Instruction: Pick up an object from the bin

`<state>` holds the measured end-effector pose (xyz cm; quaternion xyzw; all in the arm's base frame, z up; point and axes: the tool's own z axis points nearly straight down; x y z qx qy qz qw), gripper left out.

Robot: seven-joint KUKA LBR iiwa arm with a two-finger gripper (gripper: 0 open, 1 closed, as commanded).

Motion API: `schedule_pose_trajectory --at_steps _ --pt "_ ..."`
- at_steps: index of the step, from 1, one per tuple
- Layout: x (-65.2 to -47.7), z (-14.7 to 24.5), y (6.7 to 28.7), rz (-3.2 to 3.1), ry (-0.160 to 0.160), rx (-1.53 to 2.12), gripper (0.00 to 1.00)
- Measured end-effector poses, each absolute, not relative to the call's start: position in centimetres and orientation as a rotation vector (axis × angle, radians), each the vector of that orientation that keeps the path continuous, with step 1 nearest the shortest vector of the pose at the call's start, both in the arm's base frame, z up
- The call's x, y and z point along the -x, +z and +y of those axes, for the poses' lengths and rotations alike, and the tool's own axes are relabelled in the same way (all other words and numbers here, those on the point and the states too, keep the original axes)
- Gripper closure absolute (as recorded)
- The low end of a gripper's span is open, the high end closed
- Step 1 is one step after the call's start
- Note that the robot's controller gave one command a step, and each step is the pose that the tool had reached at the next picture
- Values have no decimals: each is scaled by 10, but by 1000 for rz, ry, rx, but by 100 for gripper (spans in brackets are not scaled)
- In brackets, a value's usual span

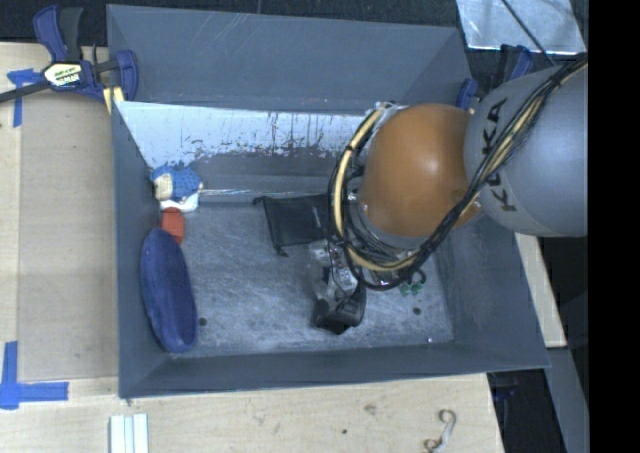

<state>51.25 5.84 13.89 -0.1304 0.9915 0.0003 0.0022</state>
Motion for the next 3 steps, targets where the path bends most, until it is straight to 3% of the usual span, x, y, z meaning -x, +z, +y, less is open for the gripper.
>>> schedule_pose_trajectory --at_steps 1,2,3 --pt "-491 60 146 3139 3 -23 100" --pt "-496 56 149 3097 1 -504 100" --pt "-496 56 148 3097 1 -504 0"
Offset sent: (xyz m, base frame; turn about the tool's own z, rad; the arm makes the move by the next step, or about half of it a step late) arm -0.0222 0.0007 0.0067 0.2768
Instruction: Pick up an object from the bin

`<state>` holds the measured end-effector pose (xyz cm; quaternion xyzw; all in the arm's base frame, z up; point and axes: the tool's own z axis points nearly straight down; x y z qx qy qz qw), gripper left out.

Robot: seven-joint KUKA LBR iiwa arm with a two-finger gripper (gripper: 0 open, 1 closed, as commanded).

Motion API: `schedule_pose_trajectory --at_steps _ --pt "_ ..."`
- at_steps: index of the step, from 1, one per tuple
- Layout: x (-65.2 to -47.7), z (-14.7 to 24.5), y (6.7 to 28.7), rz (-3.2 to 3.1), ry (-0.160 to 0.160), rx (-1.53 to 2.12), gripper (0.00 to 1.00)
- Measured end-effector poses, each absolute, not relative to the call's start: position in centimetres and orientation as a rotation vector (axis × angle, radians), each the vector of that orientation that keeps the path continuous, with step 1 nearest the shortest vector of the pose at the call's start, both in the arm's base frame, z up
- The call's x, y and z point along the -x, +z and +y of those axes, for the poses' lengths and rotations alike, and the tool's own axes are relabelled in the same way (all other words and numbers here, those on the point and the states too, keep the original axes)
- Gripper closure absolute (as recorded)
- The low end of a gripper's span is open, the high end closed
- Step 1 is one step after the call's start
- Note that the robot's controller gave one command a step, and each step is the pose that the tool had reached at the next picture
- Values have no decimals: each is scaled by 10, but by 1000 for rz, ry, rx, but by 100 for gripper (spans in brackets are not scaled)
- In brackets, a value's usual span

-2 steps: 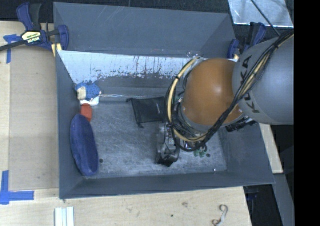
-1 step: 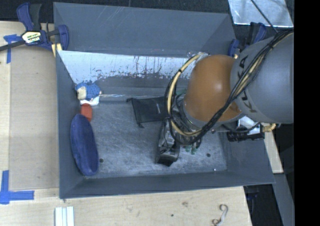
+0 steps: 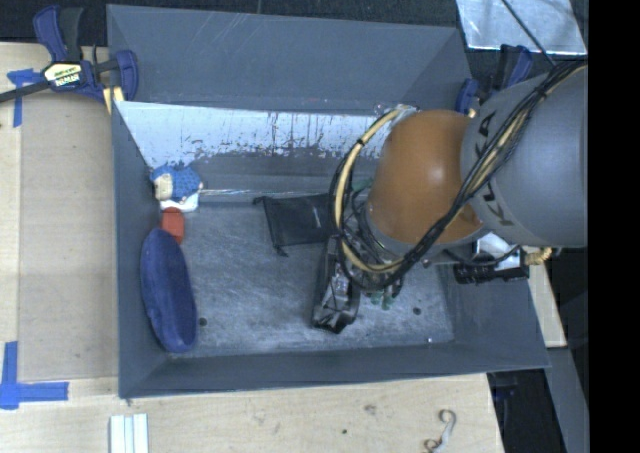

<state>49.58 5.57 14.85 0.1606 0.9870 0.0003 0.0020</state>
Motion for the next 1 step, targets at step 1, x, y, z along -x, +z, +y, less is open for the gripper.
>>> schedule_pose_trajectory --at_steps 1 --pt "-547 47 68 3126 4 -287 0"
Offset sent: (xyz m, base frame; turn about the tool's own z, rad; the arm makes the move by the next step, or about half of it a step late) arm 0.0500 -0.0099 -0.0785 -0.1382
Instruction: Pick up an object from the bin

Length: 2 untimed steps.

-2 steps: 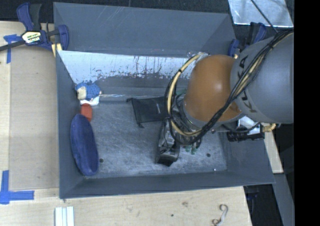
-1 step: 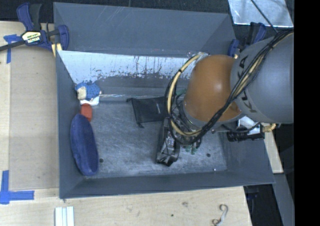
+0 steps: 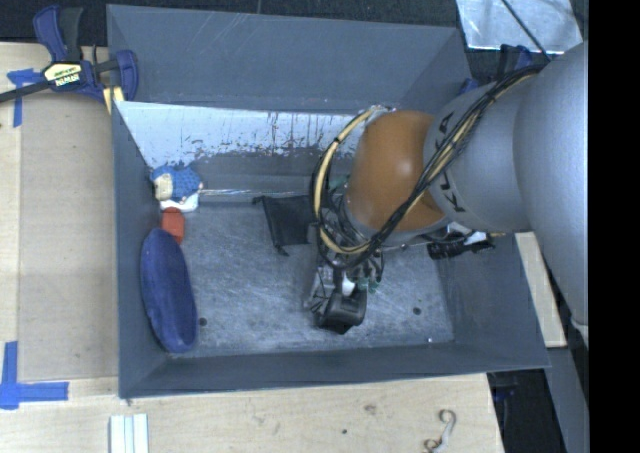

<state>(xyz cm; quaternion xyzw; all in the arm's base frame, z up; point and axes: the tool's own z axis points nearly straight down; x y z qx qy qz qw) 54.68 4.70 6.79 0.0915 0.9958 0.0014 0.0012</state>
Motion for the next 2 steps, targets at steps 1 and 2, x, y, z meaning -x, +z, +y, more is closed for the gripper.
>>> schedule_pose_trajectory --at_steps 1,2 --pt "-628 71 70 3135 -2 -198 0" --pt "-628 71 72 3130 1 -200 100"
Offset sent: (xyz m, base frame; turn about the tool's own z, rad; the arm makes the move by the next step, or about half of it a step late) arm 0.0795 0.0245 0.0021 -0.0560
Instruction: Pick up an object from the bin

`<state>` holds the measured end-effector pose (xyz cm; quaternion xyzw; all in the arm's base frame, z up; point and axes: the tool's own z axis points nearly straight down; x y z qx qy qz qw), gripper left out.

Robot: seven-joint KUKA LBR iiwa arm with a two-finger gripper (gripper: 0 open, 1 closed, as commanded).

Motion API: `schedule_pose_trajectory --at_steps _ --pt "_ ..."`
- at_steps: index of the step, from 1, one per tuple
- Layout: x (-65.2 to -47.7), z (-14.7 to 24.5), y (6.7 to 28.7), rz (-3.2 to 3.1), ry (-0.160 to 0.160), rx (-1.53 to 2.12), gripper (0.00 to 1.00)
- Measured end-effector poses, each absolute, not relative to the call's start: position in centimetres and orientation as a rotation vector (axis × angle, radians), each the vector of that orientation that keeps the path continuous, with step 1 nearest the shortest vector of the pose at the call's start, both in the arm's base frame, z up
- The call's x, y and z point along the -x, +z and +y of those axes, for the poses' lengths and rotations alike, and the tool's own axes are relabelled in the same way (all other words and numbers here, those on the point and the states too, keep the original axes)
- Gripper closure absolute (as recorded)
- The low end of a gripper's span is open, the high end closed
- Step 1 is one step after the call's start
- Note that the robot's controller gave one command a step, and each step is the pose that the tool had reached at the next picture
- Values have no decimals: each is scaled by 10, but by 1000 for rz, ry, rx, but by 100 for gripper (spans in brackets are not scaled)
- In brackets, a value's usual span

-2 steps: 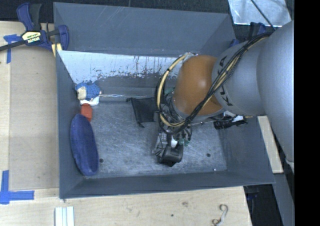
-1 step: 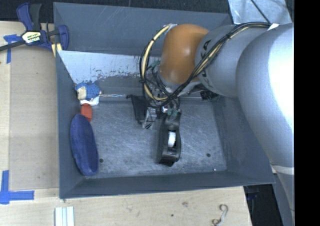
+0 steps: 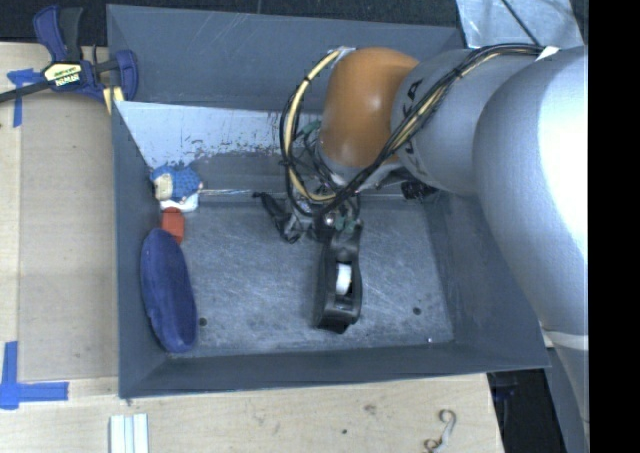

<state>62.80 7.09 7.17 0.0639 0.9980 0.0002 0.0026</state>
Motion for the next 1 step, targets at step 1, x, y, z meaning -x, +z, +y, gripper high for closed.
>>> schedule_pose_trajectory --at_steps 1 --pt "-596 100 302 3124 5 -158 100"
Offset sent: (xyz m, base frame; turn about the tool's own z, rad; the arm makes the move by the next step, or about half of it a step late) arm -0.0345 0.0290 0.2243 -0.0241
